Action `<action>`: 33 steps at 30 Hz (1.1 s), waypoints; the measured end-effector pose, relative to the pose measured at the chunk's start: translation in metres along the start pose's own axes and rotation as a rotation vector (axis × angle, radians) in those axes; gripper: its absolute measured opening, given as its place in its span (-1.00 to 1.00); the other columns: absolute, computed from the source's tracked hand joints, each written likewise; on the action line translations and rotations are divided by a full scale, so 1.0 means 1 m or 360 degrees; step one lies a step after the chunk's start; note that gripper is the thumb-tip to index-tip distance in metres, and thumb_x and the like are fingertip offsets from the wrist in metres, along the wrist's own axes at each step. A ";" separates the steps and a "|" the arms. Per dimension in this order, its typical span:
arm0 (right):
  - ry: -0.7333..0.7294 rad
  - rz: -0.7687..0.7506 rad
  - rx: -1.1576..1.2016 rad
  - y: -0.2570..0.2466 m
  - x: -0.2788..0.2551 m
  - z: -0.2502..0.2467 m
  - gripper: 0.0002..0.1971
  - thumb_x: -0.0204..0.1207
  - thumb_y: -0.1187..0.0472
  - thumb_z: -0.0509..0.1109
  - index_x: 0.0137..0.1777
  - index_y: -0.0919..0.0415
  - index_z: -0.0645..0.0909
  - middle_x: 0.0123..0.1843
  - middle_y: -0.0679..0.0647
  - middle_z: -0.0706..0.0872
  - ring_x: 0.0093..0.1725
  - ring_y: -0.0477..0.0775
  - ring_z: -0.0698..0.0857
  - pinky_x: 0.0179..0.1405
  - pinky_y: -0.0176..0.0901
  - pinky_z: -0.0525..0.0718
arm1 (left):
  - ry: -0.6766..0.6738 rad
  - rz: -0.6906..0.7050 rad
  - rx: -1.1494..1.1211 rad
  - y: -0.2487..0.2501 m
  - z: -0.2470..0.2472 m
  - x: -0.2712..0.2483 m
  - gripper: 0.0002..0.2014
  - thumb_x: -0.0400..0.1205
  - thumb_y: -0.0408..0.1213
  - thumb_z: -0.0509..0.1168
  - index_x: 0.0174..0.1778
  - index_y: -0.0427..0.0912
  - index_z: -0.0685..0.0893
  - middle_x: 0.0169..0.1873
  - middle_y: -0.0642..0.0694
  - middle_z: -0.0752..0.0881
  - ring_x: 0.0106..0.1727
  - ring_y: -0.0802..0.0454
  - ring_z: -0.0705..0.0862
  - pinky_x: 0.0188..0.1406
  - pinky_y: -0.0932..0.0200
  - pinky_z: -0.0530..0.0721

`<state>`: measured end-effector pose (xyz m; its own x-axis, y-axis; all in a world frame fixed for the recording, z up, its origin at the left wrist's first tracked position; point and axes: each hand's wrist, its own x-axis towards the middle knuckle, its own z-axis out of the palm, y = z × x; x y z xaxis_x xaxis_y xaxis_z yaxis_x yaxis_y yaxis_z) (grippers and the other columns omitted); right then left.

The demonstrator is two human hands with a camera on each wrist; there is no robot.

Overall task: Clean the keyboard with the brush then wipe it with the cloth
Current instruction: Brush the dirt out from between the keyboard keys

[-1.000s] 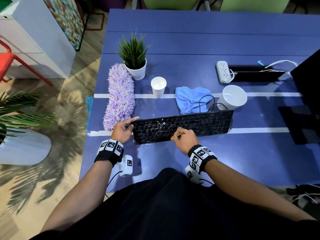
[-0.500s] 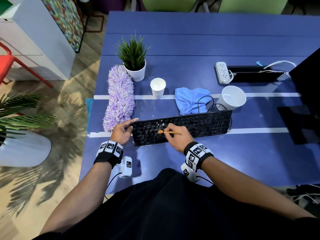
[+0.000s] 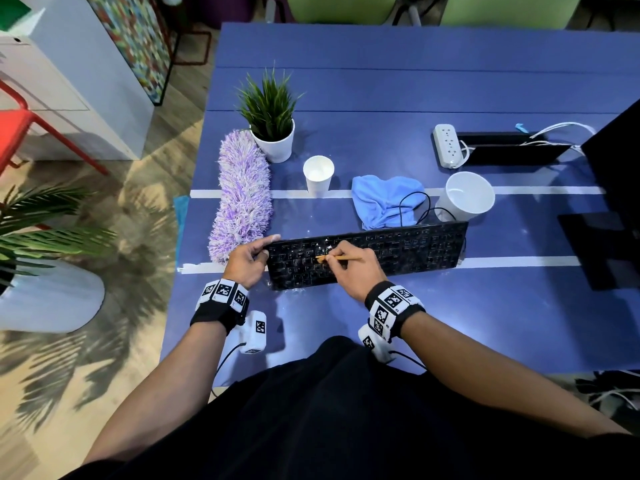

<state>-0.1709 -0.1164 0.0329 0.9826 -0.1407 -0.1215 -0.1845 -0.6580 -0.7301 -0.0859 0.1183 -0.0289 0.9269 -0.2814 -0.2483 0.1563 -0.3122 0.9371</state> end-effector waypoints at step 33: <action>0.0053 -0.0050 -0.0067 0.026 0.004 -0.011 -0.91 0.49 0.10 0.37 -0.21 0.02 0.55 -0.37 0.03 0.73 -0.39 0.12 0.66 -0.34 -0.07 0.68 | -0.0007 0.0008 -0.0004 -0.008 0.000 0.003 -0.28 0.69 -0.62 0.14 0.01 0.51 0.73 -0.03 0.44 0.77 0.25 0.11 0.69 0.52 -0.11 0.52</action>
<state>-0.1721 -0.1418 0.0208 0.9867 -0.1435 -0.0761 -0.1551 -0.6930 -0.7040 -0.0843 0.1199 -0.0368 0.9262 -0.2869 -0.2447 0.1525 -0.3086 0.9389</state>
